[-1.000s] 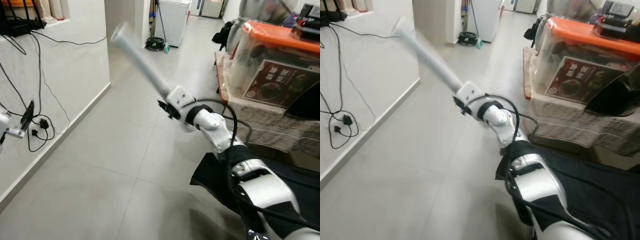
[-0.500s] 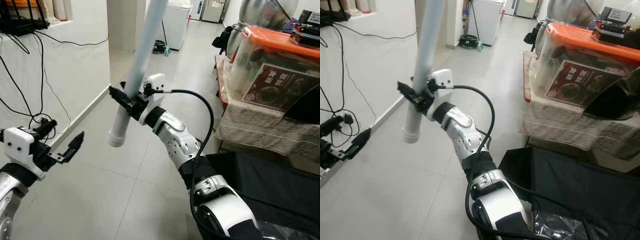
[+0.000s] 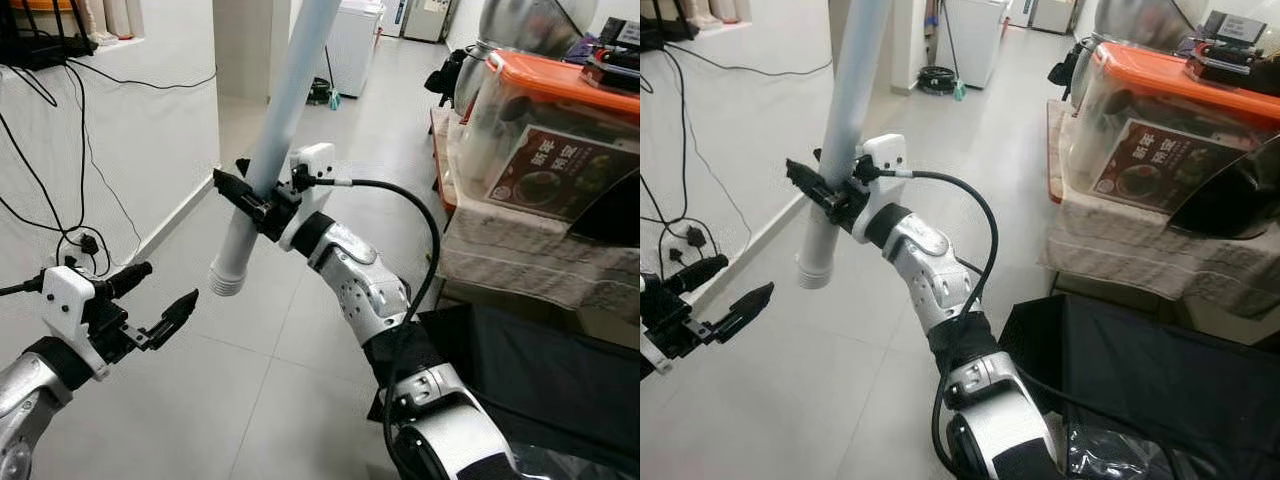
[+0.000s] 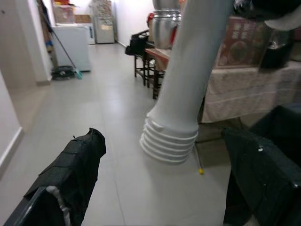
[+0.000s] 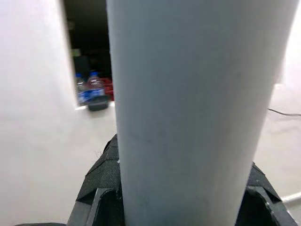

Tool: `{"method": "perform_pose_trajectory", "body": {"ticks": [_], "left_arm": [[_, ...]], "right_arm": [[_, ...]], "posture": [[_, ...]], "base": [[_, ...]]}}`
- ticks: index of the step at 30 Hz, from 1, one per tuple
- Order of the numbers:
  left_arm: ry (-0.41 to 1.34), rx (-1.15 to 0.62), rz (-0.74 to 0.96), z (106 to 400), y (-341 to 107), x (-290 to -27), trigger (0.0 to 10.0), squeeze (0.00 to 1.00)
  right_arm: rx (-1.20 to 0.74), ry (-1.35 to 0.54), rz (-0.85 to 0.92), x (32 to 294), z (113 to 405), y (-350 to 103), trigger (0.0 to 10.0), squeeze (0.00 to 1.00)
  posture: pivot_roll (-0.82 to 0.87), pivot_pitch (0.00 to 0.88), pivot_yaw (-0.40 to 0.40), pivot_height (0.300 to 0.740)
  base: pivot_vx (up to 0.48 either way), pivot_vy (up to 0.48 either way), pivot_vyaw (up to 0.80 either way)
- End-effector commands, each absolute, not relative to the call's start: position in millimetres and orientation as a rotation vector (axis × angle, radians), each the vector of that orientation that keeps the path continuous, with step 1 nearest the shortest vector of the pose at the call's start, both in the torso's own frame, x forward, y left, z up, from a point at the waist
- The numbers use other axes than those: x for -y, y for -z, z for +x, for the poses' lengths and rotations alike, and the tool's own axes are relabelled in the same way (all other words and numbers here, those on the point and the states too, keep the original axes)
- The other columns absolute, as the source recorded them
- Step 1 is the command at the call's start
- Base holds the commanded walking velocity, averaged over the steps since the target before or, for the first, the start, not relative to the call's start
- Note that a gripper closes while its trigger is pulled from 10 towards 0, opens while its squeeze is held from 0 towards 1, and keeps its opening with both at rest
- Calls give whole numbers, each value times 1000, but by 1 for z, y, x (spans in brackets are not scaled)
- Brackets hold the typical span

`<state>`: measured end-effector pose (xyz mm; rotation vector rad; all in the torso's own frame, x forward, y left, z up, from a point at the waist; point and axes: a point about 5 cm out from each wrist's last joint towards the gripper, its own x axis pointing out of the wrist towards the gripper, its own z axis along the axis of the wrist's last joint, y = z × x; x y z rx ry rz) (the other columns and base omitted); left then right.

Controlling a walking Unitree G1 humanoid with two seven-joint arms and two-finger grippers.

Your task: Building children table

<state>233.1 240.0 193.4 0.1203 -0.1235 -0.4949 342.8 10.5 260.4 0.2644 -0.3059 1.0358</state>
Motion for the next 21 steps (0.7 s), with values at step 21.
{"method": "perform_pose_trajectory", "body": {"ticks": [21], "left_arm": [[662,26,222,269,-184,-224,10000,0]], "right_arm": [[311,-1318,319,-37,294,-278,0,0]], "posture": [[66,0,-116,740]], "base": [[0,0,0]]}}
